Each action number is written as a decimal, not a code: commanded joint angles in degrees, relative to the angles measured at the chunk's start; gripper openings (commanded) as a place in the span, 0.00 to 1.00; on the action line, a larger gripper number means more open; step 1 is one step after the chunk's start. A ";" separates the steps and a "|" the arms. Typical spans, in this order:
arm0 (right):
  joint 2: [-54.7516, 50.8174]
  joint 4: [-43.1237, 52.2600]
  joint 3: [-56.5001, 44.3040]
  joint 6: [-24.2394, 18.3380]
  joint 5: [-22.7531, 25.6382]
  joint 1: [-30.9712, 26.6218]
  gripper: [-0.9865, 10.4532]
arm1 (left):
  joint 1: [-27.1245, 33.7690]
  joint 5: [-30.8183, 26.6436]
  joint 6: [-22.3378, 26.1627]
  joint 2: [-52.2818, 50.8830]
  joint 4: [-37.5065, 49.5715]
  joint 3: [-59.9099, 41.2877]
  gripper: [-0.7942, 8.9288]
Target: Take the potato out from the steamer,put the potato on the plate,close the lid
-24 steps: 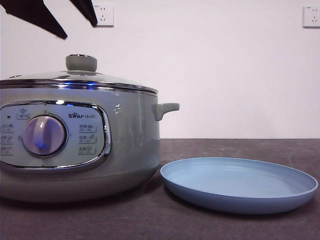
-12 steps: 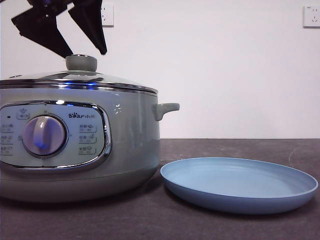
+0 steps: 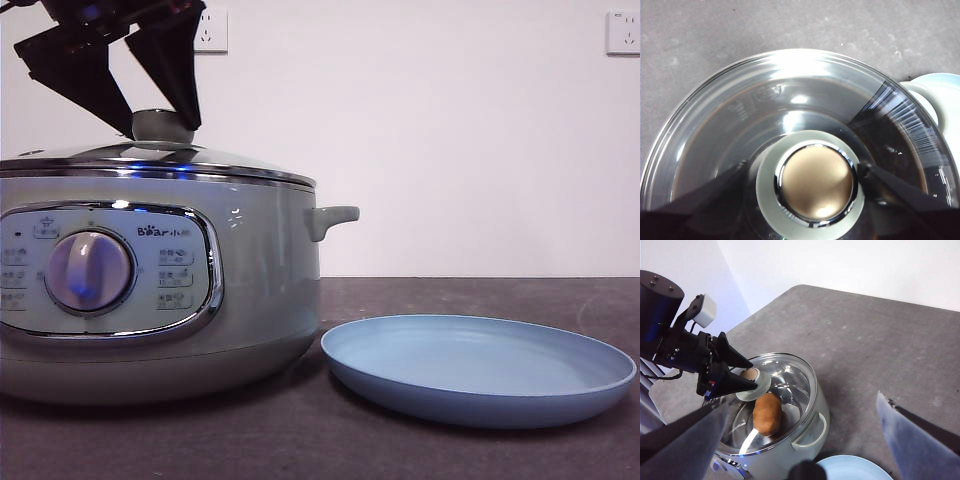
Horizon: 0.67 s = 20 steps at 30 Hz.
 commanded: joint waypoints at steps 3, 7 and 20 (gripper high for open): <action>0.07 0.52 0.26 0.57 0.02 0.13 0.52 | -0.20 -0.17 1.88 0.24 -0.94 0.02 0.20; 0.07 0.57 0.26 0.85 0.02 0.13 0.52 | -0.20 -0.15 2.05 0.24 -1.01 0.02 0.09; 0.07 0.85 0.26 1.05 -0.13 0.13 0.52 | -0.22 -0.09 2.73 0.07 -1.60 7.10 0.07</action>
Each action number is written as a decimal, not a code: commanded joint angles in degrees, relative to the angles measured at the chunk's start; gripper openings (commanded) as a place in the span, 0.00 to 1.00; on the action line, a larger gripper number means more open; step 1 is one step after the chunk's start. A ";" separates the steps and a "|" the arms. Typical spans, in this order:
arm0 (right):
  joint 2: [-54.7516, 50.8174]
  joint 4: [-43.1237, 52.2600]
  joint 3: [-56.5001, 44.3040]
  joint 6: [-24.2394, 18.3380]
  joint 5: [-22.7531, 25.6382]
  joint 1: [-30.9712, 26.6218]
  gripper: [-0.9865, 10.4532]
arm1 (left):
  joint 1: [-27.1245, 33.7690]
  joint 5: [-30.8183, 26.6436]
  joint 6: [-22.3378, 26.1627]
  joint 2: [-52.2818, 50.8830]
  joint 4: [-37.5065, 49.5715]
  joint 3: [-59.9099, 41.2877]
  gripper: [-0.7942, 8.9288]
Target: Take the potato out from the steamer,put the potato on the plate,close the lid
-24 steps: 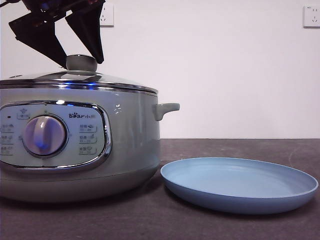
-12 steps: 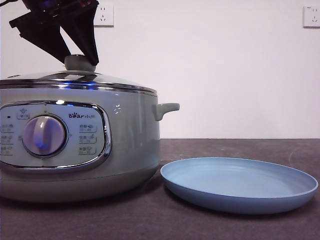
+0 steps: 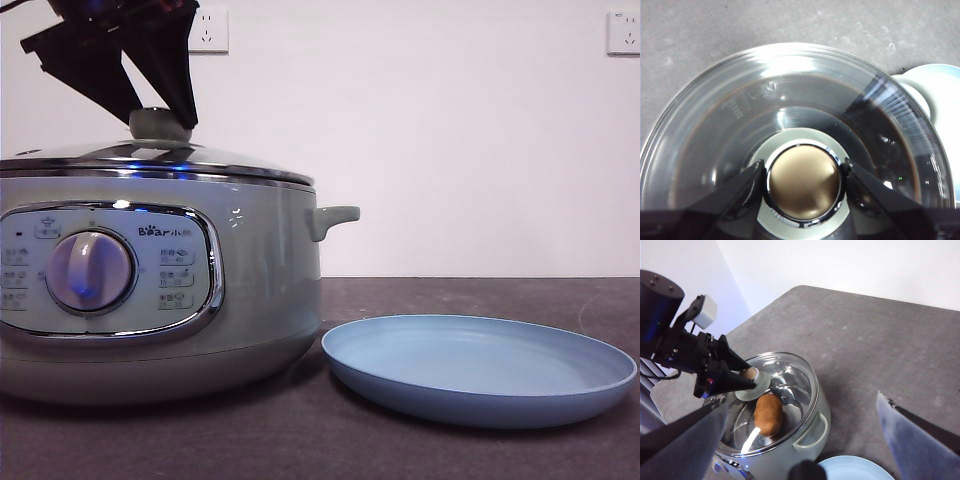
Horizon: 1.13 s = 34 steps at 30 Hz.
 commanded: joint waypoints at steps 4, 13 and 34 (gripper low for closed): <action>0.07 0.81 0.28 0.57 -0.13 0.22 0.52 | 0.04 -0.28 2.60 -0.90 0.59 9.90 0.07; 0.15 2.93 0.31 0.63 -0.07 3.65 0.52 | 0.04 -0.31 3.87 -5.40 -0.83 18.16 0.07; 16.50 8.41 10.60 1.38 5.44 20.44 0.52 | 0.07 -15.85 5.88 -35.19 -12.07 18.18 0.07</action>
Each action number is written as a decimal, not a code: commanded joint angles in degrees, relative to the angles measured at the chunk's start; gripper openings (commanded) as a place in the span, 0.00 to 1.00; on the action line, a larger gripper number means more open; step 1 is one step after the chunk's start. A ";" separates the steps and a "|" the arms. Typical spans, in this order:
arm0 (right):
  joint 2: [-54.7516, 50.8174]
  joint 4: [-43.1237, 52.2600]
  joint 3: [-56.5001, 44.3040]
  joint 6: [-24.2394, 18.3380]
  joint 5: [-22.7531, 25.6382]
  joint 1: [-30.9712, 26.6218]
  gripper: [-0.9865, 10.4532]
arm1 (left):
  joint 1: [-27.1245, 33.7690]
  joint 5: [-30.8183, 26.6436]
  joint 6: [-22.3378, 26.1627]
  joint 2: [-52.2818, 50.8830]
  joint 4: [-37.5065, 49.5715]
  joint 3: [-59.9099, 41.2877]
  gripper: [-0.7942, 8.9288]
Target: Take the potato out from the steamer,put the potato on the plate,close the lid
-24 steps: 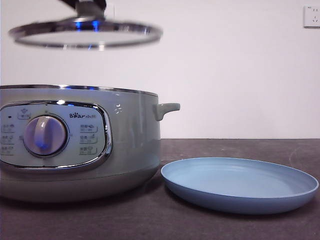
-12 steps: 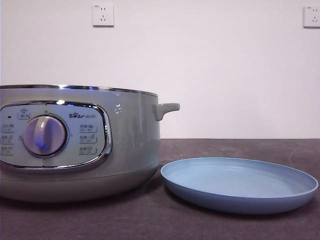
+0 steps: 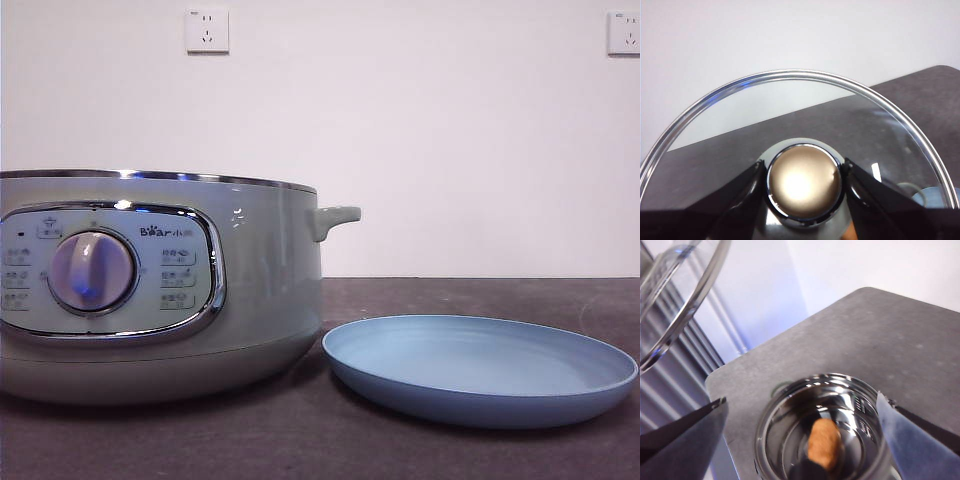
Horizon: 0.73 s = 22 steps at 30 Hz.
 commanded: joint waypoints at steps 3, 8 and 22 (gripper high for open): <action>6.86 -0.37 5.42 -2.67 3.30 4.98 0.52 | 0.07 -5.38 0.61 -5.40 -1.77 1.09 0.07; 15.23 -1.79 10.99 -4.28 5.60 8.13 0.52 | 0.07 -9.88 -0.46 -9.11 -4.90 1.11 0.07; 33.92 -2.64 16.17 -6.60 14.12 11.72 0.52 | 0.07 -12.44 -3.43 -13.46 -8.79 1.11 0.07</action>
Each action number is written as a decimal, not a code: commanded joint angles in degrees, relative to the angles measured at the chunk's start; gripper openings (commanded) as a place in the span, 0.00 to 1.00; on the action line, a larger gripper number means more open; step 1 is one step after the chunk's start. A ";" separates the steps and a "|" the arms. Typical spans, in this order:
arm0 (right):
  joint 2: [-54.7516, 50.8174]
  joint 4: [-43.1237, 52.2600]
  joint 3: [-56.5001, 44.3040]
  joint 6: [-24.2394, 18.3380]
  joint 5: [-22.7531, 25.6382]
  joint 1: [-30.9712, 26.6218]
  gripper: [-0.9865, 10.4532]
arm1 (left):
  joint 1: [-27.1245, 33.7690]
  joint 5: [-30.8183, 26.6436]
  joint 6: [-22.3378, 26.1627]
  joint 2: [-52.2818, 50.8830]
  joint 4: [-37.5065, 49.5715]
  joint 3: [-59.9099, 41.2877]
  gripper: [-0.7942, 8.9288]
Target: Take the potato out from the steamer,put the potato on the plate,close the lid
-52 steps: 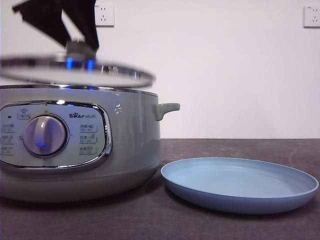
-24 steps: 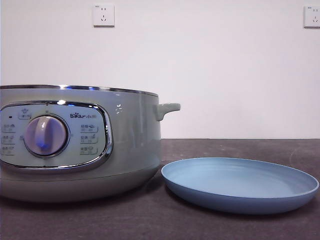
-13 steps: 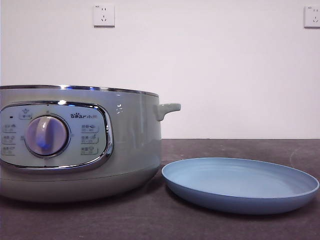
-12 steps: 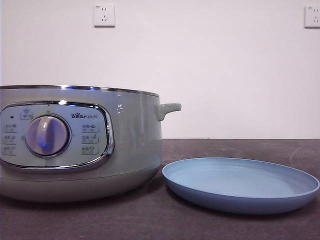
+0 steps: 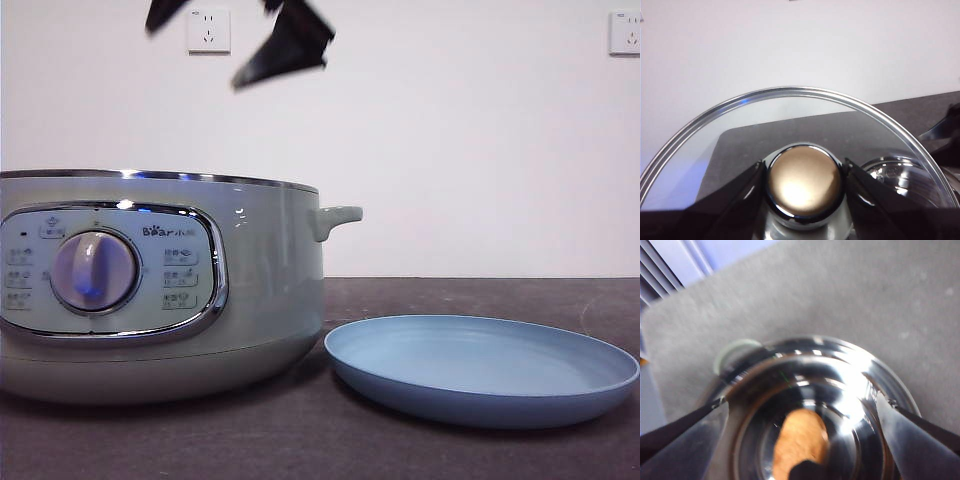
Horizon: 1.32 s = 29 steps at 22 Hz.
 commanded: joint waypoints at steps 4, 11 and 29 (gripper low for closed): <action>6.51 0.04 0.17 -0.81 2.08 1.73 0.52 | 0.02 -0.31 -1.20 -0.31 2.89 0.81 0.07; 10.40 -0.50 0.17 -1.73 2.12 2.89 0.49 | 0.04 -0.28 -1.31 -0.31 2.71 0.81 0.07; 14.14 -1.88 0.24 -4.66 6.40 4.92 0.08 | 0.02 -0.24 -2.32 -0.28 1.20 0.79 0.07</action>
